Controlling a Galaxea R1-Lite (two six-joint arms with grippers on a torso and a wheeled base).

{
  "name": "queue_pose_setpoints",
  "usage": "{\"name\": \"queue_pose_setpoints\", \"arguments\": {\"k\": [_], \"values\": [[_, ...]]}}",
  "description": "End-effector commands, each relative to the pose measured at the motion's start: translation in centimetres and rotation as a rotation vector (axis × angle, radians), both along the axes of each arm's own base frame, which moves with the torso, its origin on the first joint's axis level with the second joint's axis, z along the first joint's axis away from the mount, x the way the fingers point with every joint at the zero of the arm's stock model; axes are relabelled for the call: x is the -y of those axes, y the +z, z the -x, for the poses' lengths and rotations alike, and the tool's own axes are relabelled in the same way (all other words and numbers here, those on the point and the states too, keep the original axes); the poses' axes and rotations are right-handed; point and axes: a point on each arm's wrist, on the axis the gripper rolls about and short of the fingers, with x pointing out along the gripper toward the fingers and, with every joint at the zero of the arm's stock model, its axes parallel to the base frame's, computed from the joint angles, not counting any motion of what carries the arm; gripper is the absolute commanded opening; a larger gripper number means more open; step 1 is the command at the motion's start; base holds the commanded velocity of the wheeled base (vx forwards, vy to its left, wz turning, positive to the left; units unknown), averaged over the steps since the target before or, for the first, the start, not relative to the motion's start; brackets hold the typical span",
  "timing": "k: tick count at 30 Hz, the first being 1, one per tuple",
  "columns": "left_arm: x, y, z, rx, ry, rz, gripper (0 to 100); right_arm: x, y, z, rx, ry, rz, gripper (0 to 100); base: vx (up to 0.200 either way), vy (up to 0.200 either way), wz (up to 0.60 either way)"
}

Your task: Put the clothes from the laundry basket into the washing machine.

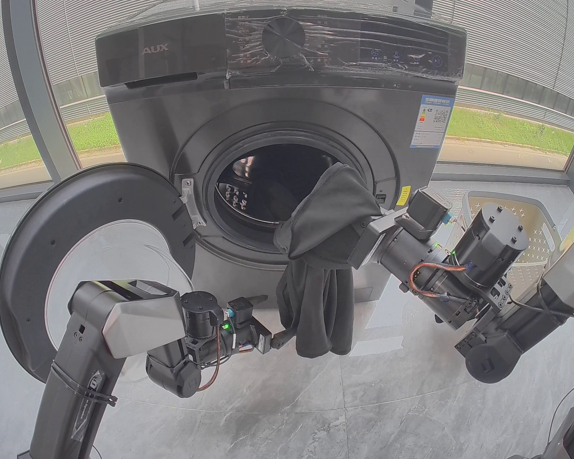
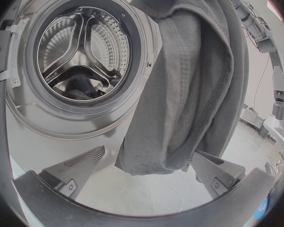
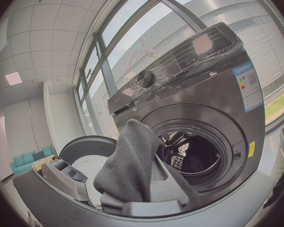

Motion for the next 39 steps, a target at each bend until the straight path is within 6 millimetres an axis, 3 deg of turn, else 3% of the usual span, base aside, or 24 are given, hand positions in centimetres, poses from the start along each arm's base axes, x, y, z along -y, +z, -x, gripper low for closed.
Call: {"name": "queue_pose_setpoints", "arguments": {"k": [1, 9, 10, 22, 23, 27, 31, 34, 36, 39], "values": [[0.3, -0.5, -0.4, 0.005, -0.002, 0.004, 100, -0.3, -0.1, 0.2, -0.003, 0.010, 0.002, 0, 0.000, 0.000, 0.00], [0.7, -0.8, -1.2, 0.030, 0.010, 0.016, 100, -0.3, -0.2, 0.2, -0.006, 0.009, 0.003, 0, 0.000, 0.000, 0.00], [0.7, -1.0, -1.2, 0.032, 0.013, 0.012, 0, -0.3, -0.2, 0.2, -0.008, 0.009, 0.004, 0, 0.000, 0.000, 0.00], [0.5, 0.3, -1.8, 0.065, 0.032, 0.031, 0, -0.2, -0.5, 0.2, -0.016, 0.011, 0.008, 0, 0.000, 0.000, 0.00], [0.3, 1.9, -1.8, 0.089, 0.038, 0.043, 0, 0.0, -0.5, 0.1, -0.018, 0.006, 0.008, 0, 0.000, 0.000, 0.00], [-1.0, 5.1, -1.6, 0.124, 0.067, 0.060, 0, 0.7, -1.0, -0.3, -0.035, -0.014, 0.019, 0, 0.000, 0.000, 0.00], [-2.9, 9.7, 0.2, 0.161, 0.093, 0.075, 0, 2.0, -2.5, -1.2, -0.080, -0.058, 0.049, 0, 0.000, 0.000, 0.00], [-3.5, 11.2, 1.1, 0.172, 0.099, 0.080, 0, 2.3, -3.1, -1.1, -0.099, -0.065, 0.067, 0, 0.000, 0.000, 0.00], [-4.1, 13.7, 2.8, 0.197, 0.101, 0.091, 0, 3.2, -3.2, -1.4, -0.106, -0.092, 0.074, 0, 0.000, 0.000, 0.00], [-4.7, 15.4, 4.3, 0.215, 0.101, 0.099, 0, 3.6, -3.1, -1.3, -0.110, -0.097, 0.069, 0, 0.000, 0.000, 0.00]]}}
